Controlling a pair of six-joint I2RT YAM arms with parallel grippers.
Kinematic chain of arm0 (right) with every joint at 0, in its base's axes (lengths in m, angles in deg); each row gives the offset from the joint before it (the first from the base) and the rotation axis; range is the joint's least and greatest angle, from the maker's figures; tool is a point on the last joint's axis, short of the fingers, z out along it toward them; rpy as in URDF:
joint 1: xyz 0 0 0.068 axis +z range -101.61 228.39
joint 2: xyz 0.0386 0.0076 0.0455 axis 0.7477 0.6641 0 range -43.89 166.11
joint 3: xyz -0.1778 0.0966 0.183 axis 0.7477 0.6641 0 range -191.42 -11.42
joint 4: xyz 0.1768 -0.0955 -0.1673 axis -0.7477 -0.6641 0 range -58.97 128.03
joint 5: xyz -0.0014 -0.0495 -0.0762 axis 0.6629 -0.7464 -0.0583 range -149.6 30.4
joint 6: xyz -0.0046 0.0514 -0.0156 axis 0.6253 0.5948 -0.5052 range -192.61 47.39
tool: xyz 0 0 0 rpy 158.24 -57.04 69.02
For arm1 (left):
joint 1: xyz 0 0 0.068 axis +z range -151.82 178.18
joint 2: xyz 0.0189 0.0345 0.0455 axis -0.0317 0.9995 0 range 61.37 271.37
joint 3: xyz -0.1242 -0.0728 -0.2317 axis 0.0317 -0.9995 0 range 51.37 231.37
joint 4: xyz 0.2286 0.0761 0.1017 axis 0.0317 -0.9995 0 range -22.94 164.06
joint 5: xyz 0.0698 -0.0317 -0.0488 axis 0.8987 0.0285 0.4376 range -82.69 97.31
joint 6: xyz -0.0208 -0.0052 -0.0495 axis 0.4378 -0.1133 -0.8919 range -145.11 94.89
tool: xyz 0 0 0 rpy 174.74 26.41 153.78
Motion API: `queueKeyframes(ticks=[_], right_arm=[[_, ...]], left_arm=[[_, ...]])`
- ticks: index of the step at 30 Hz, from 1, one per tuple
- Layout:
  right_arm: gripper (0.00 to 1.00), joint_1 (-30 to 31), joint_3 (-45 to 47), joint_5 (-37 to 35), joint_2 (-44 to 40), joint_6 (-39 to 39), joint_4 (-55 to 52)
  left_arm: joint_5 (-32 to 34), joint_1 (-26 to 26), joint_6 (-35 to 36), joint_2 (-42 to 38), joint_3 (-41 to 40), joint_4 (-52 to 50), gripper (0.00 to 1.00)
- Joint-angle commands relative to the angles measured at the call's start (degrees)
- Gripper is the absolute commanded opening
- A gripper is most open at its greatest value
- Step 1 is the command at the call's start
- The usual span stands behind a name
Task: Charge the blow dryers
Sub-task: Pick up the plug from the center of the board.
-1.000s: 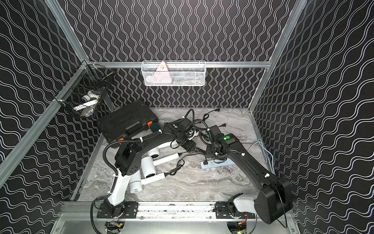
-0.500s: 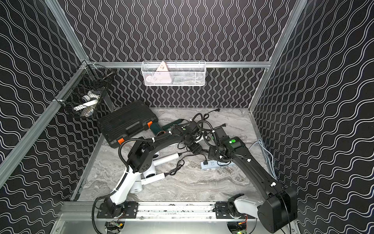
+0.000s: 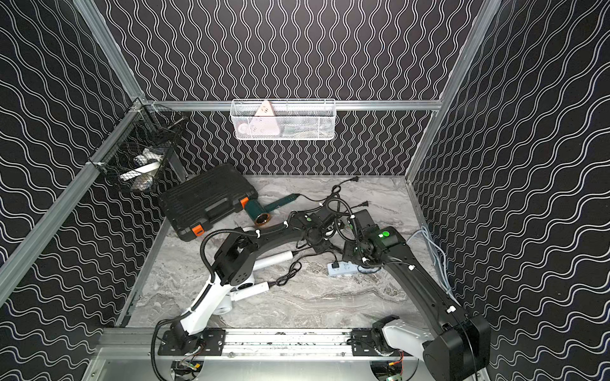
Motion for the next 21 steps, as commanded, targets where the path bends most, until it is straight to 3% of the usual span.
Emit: queueKeyframes(ticks=[1, 8, 21], right_arm=[[0.59, 0.0, -0.4, 0.3, -0.3, -0.6, -1.4], [0.59, -0.1, 0.2, 2.1, -0.7, -0.7, -0.5], [0.59, -0.1, 0.6, 2.7, -2.3, -0.1, -0.1]], left_arm=[[3.9, -0.1, -0.4, -2.8, -3.4, -0.8, 0.18], [5.3, 1.0, -2.6, -9.8, -8.0, -1.7, 0.01], [4.2, 3.7, -0.9, -15.3, -15.4, -3.8, 0.07]])
